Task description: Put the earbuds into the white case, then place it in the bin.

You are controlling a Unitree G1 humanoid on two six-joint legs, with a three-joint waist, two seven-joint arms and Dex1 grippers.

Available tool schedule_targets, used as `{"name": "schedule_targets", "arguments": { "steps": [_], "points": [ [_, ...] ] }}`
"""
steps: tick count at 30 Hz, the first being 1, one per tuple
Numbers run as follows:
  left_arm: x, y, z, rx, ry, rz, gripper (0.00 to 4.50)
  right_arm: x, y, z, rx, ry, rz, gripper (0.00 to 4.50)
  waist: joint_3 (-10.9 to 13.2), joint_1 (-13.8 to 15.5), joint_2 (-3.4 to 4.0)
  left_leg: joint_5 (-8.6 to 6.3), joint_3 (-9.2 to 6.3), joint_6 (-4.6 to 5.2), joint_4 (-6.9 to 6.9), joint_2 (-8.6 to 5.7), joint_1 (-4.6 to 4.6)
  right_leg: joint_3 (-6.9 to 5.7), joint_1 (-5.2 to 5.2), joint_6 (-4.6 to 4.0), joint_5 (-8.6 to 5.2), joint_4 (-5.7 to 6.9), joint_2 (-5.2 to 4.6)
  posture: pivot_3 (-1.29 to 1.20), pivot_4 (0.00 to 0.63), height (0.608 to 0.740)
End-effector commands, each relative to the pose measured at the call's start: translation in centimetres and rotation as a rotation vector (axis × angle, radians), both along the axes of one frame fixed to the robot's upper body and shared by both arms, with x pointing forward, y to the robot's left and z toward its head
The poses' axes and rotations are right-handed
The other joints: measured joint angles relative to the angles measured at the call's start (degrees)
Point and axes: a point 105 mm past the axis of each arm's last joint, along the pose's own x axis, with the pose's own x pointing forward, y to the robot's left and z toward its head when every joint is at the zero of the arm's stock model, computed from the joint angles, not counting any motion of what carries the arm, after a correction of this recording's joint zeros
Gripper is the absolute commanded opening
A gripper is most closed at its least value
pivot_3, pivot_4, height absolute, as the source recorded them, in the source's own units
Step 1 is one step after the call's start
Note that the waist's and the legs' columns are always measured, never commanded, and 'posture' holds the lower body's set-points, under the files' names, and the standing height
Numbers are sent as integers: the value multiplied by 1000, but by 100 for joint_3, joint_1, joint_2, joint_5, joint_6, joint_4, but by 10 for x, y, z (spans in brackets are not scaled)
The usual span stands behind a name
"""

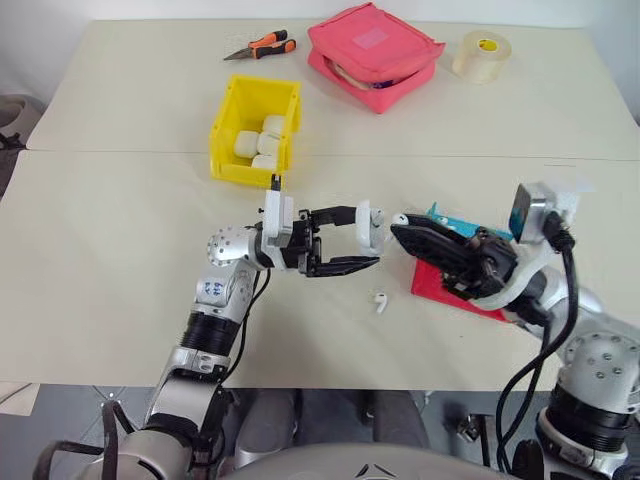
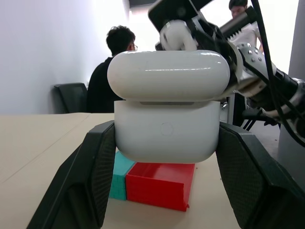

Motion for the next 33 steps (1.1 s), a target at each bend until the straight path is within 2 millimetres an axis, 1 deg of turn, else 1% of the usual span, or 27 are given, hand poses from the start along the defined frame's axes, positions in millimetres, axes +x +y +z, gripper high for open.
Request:
{"name": "schedule_targets", "arguments": {
  "steps": [1,8,13,22,27,29,33],
  "points": [
    [-1,-2,6,-10,-16,-16,2771,-1,2,2,20,-31,-15,540,0,-2,0,0,2,0,-1,0,0,0,0,0,0,0,1,0,150,740],
    [-3,-3,7,-9,-17,-18,2771,6,3,-8,13,-21,-49,540,0,0,0,0,7,0,-1,0,1,0,0,0,0,1,2,0,150,740],
    [-2,-3,8,-12,-18,-9,2771,7,9,-15,1,-17,-37,540,0,-1,0,0,7,0,-1,1,1,0,0,0,0,0,2,0,150,740],
    [0,-2,9,-17,-18,9,2771,1,17,-25,-28,-5,11,540,0,2,0,0,7,1,-1,1,1,-1,0,0,0,-1,2,0,150,740],
    [-1,-2,9,-24,-18,8,2771,8,18,-40,-125,28,-26,540,0,1,0,0,7,1,-1,1,1,0,0,0,0,-2,2,0,150,740],
    [-1,-2,10,-25,-18,9,2771,6,18,-37,-135,11,-12,1268,0,4,0,0,8,1,-1,0,1,0,0,0,0,-2,2,0,150,740],
    [-2,-1,9,-26,-18,8,2771,2,17,-31,-143,-32,15,2485,0,3,0,0,7,1,-1,1,1,-1,0,0,0,-2,2,0,150,740]
  ]
}}
